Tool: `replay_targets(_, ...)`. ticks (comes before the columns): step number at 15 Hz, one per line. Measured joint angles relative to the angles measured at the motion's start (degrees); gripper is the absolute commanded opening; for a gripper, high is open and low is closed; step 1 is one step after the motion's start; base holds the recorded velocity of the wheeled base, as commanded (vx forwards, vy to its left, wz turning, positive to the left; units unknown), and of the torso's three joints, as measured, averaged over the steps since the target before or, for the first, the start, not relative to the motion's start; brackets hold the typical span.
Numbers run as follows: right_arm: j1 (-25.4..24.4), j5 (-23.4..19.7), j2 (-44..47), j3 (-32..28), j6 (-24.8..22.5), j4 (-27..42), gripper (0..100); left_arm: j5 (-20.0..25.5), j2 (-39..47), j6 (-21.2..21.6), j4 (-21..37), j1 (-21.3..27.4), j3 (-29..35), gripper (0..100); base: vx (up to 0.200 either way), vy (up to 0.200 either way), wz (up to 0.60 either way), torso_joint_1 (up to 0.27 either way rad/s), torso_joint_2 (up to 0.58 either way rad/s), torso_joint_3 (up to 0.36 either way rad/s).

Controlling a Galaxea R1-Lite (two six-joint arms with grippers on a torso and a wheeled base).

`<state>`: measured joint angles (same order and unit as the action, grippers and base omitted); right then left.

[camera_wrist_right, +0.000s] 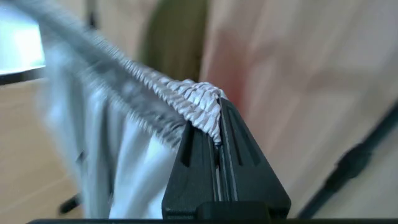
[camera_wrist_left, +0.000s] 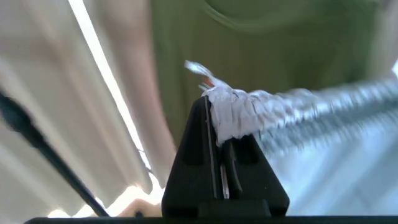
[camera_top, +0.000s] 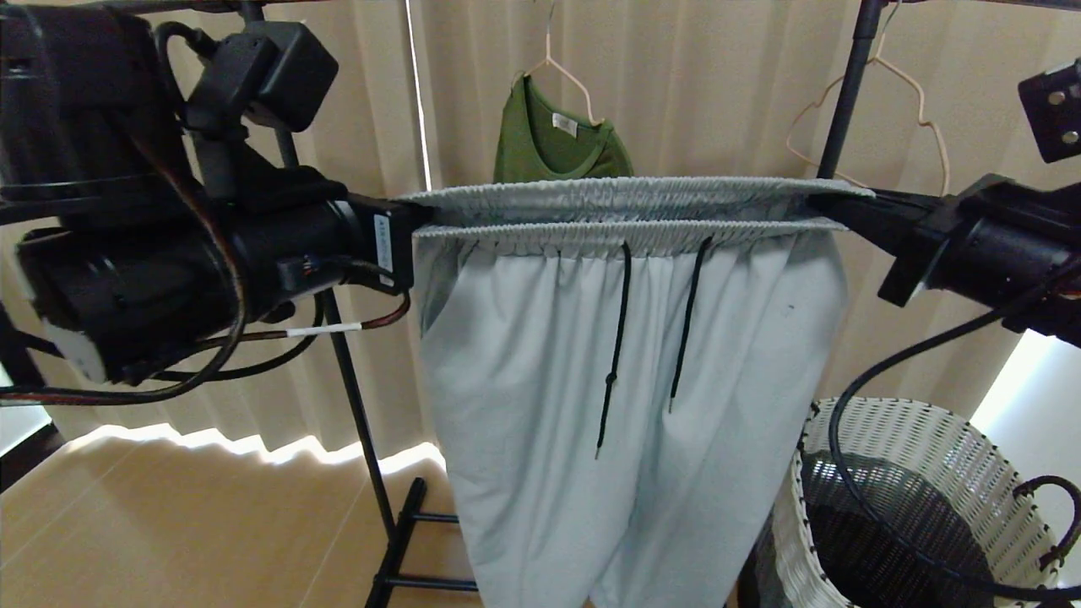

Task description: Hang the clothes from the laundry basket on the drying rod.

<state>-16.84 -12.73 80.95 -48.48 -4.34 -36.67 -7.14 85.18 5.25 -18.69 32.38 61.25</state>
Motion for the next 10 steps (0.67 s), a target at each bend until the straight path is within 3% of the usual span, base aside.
replay_targets(4, -2.4, 0.9, 3.9, -5.8, 12.1, -0.1, 0, 16.4, -9.0, -0.1, 8.5, 0.1, -1.5, 0, 0.0, 0.0, 0.0, 0.0, 0.0, 0.0)
replay_targets(6, -4.0, 1.0, 4.6, -7.1, 13.0, -0.2, 0, 21.8, -12.1, -0.3, 8.7, 0.3, -2.9, 0, 0.0, 0.0, 0.0, 0.0, 0.0, 0.0)
replay_targets(10, -5.7, 1.0, 5.7, -7.6, 12.8, -2.9, 0, 23.6, -15.3, -0.8, 8.6, 2.0, -4.8, 0, 0.0, 0.0, 0.0, 0.0, 0.0, 0.0)
